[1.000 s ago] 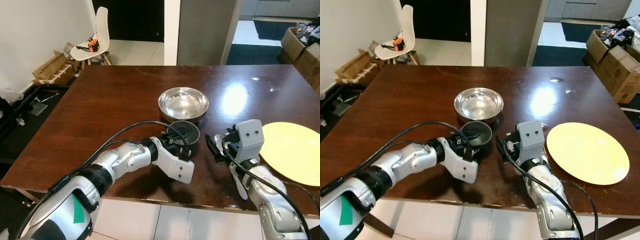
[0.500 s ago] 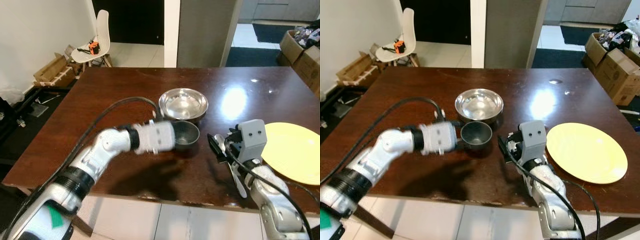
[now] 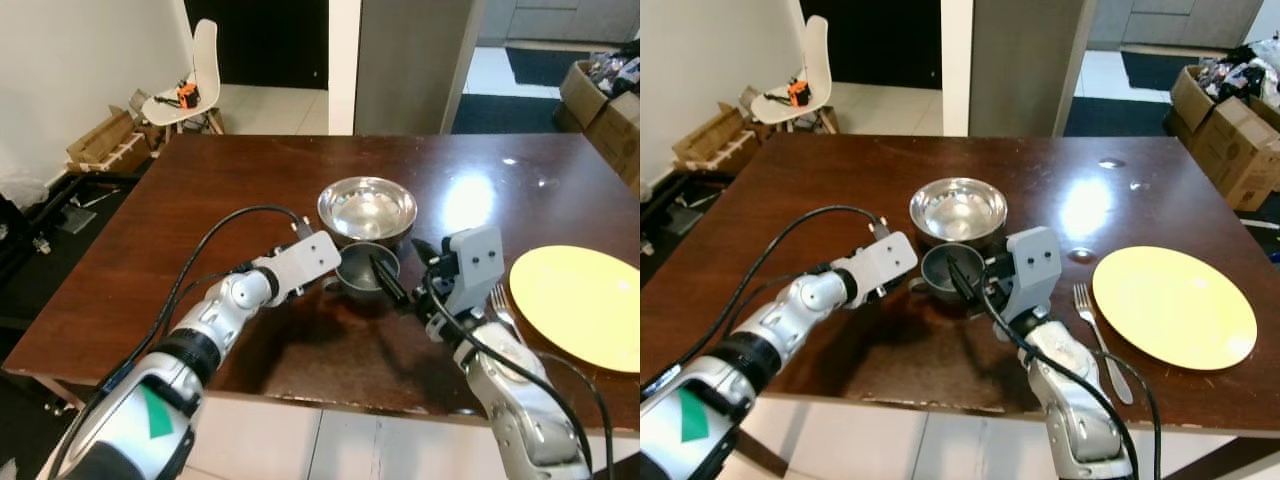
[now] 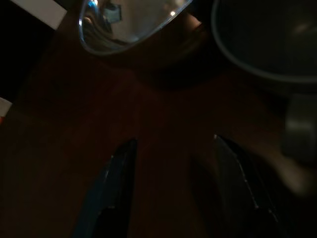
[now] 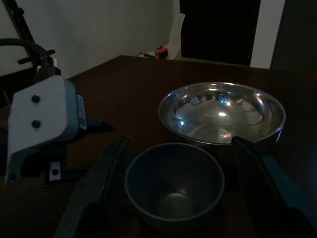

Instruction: Setting the table

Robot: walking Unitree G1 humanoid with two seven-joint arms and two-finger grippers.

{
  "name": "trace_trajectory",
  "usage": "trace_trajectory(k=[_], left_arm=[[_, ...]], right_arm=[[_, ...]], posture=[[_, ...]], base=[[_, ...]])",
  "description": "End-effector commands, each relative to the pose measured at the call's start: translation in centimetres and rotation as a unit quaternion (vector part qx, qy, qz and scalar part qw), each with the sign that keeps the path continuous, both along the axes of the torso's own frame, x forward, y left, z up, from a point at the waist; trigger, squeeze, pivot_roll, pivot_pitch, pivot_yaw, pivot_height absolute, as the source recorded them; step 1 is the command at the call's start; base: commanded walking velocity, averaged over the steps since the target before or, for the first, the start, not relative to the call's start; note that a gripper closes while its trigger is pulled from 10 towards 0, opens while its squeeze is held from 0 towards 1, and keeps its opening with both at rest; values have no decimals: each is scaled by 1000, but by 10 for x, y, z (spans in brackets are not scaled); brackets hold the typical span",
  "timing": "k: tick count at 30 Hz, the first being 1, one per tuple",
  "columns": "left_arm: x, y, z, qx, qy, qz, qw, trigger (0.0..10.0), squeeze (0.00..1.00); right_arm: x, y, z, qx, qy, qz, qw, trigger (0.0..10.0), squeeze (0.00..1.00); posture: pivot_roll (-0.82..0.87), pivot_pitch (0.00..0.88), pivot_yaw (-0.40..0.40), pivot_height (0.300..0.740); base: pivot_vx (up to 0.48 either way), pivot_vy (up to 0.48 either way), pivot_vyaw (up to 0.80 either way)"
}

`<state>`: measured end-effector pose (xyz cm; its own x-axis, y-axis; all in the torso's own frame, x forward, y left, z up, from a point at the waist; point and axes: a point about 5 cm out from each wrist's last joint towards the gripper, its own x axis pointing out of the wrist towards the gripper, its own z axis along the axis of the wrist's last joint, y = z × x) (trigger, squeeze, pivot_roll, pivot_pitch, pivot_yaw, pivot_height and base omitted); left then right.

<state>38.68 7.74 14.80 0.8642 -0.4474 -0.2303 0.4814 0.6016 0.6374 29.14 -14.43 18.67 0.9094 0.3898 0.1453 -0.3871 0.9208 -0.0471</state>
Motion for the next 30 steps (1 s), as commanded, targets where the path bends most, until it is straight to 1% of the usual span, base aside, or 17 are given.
trace_trajectory(k=[1, 5, 7, 8, 12, 14, 17, 20, 22, 23, 24, 25, 26, 30], left_arm=[[2, 4, -3, -2, 5, 22, 1000, 10000, 0], [1, 0, -7, -4, 13, 28, 1000, 10000, 0], [-1, -5, -11, -8, 29, 19, 999, 10000, 0], [-1, -5, -11, -8, 29, 19, 999, 10000, 0], [-3, -7, -11, -16, 42, -9, 999, 10000, 0], [-2, -8, -11, -16, 43, -11, 999, 10000, 0], [-5, -3, -9, -20, 52, -47, 997, 10000, 0], [-6, -2, -8, -24, 56, -60, 996, 10000, 0], [-9, -5, -7, -39, 62, -79, 994, 10000, 0], [-9, -5, -7, -39, 62, -79, 994, 10000, 0], [-14, -7, -7, -48, 67, -100, 992, 10000, 0], [-14, -7, -7, -48, 67, -100, 992, 10000, 0], [-18, -9, -7, -50, 69, -115, 990, 10000, 0], [-23, -12, -7, -55, 72, -132, 987, 10000, 0]], right_arm=[[-2, -1, -2, -1, 6, 0, 1000, 10000, 0], [-5, -5, 0, -1, 5, -1, 1000, 10000, 0], [-6, -9, 0, -4, 5, -6, 1000, 10000, 0], [-6, -9, 0, -4, 5, -6, 1000, 10000, 0], [-7, -15, 0, -8, 6, -17, 1000, 10000, 0], [-7, -16, 0, -9, 7, -17, 1000, 10000, 0], [-6, -22, -2, -14, 10, -27, 999, 10000, 0], [-6, -25, -3, -16, 11, -30, 999, 10000, 0], [-5, -26, -5, -19, 15, -31, 999, 10000, 0], [-5, -26, -5, -19, 15, -31, 999, 10000, 0], [-5, -28, -7, -22, 20, -32, 999, 10000, 0], [-5, -28, -7, -22, 20, -32, 999, 10000, 0], [-5, -29, -10, -24, 24, -34, 999, 10000, 0], [-6, -32, -14, -28, 31, -40, 998, 10000, 0]], posture=[[-74, 53, 157, 740], [-79, 53, 160, 740], [-82, 52, 162, 740], [-82, 52, 162, 740], [-82, 53, 163, 740], [-82, 53, 163, 740], [-74, 52, 162, 740], [-64, 46, 159, 740], [-62, 42, 154, 740], [-62, 42, 154, 740], [-61, 39, 152, 740], [-61, 39, 152, 740], [-60, 37, 151, 740], [-58, 34, 150, 740]], base=[[0, 0, 0], [0, 0, 0], [0, 0, 0], [0, 0, 0], [0, 0, 0], [0, 0, 0], [0, 0, 0], [0, 0, 0], [0, 0, 0], [0, 0, 0], [0, 0, 0], [0, 0, 0], [0, 0, 0], [0, 0, 0]])
